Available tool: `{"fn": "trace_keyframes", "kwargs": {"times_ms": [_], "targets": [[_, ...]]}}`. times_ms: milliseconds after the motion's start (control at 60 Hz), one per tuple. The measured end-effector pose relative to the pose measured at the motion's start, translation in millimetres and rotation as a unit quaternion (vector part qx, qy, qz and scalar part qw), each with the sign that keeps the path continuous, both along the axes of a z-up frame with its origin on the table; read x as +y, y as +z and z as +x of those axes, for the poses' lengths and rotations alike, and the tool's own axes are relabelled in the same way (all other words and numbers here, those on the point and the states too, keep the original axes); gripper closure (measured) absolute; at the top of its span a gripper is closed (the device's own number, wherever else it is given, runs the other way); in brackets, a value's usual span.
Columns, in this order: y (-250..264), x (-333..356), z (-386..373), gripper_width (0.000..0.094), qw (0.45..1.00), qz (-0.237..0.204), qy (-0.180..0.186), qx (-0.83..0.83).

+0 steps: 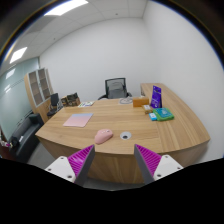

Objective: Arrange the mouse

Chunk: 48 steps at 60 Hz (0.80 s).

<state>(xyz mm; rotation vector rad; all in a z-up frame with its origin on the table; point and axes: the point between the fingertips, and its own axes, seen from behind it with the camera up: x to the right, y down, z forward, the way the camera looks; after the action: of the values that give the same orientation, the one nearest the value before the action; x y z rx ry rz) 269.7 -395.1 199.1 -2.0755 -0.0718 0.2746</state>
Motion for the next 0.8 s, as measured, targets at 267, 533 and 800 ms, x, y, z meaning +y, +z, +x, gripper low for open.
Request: {"fn": "trace_keyframes", "kwargs": {"times_ms": [267,533,800], "targets": [[-44.5,42.1,-98.3,0.011,1.0,0.013,-0.022,0.009],[-85.4,101.5,-164.3,0.011,0.999,0.031,-0.03,0.015],[-173.7,189.8,-151.4,0.0111,0.999,-0.01,-0.04,-0.018]]}}
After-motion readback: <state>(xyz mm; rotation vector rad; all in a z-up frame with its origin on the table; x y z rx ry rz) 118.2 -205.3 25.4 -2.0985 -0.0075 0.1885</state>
